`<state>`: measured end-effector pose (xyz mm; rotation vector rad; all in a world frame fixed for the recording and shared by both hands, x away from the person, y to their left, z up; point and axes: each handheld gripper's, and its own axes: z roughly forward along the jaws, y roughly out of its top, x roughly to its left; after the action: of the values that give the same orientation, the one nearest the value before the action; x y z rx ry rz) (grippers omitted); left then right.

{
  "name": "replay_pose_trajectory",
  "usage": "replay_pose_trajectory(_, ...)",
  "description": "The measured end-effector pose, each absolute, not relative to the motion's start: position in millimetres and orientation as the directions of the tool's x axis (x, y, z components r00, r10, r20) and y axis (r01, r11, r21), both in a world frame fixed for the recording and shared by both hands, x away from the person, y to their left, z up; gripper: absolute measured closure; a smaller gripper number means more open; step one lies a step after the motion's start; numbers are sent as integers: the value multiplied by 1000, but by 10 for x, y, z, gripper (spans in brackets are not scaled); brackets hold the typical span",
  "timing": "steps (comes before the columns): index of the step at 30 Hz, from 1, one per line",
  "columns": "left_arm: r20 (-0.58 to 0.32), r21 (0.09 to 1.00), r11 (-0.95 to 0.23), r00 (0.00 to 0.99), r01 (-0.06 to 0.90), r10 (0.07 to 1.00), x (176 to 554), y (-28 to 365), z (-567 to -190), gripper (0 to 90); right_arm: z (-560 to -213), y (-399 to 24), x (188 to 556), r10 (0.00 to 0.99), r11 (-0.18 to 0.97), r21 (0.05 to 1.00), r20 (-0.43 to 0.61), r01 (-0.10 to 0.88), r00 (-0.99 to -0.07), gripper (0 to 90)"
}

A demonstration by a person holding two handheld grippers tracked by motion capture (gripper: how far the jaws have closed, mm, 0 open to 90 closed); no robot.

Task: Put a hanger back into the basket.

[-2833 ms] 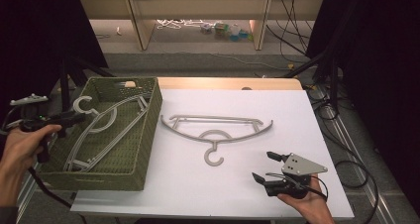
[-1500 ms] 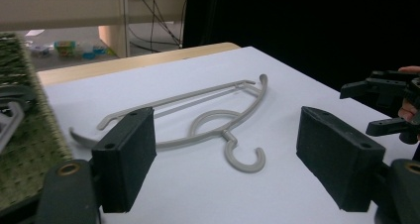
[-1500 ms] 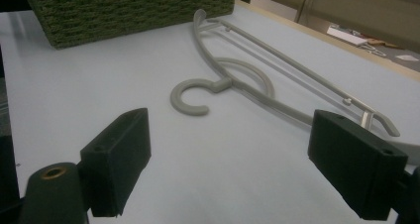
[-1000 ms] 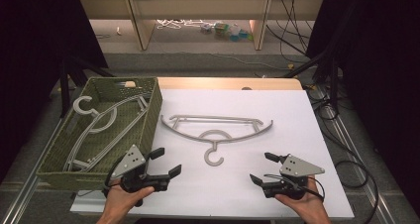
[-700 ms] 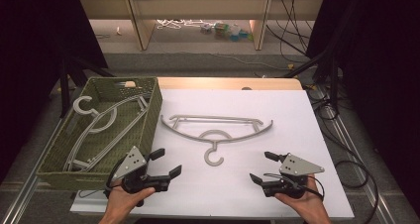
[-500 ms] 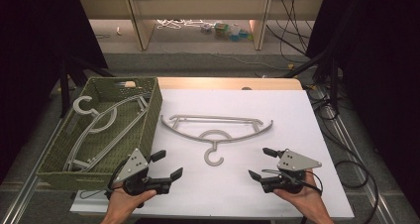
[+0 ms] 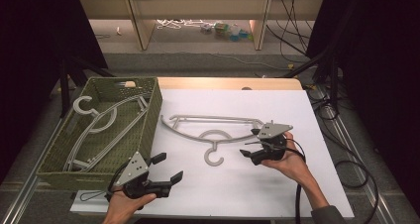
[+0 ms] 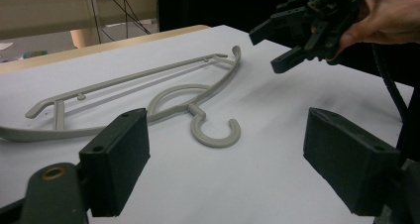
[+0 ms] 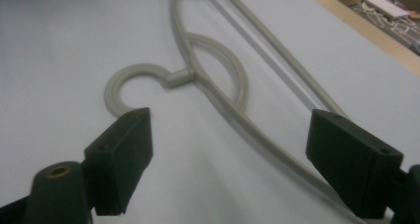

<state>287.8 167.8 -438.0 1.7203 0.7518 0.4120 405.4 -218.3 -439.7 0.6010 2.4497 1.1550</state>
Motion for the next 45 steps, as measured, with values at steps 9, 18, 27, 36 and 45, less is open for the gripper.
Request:
replay_pose_trajectory(9,-131,949,-127,728,288,673,2864,1654,-4399,179,-4501,-2064,4420,501,662,706,-168,251,-849,291)
replay_pose_trajectory(18,-132,949,-129,733,288,667,2857,1642,-4403,180,-4591,-1895,4706,461,724,623,-117,296,-880,347)
replay_pose_trajectory(27,-136,948,-127,733,292,666,2862,1649,-4405,180,-4678,-1850,4809,425,773,554,-88,311,-901,408)
replay_pose_trajectory(36,-131,948,-135,740,289,659,2863,1643,-4408,180,-4683,-1831,4857,400,787,540,-75,300,-914,457)
replay_pose_trajectory(45,-129,951,-132,746,281,654,2881,1658,-4412,180,-4691,-1775,4910,374,816,482,-21,318,-927,539)
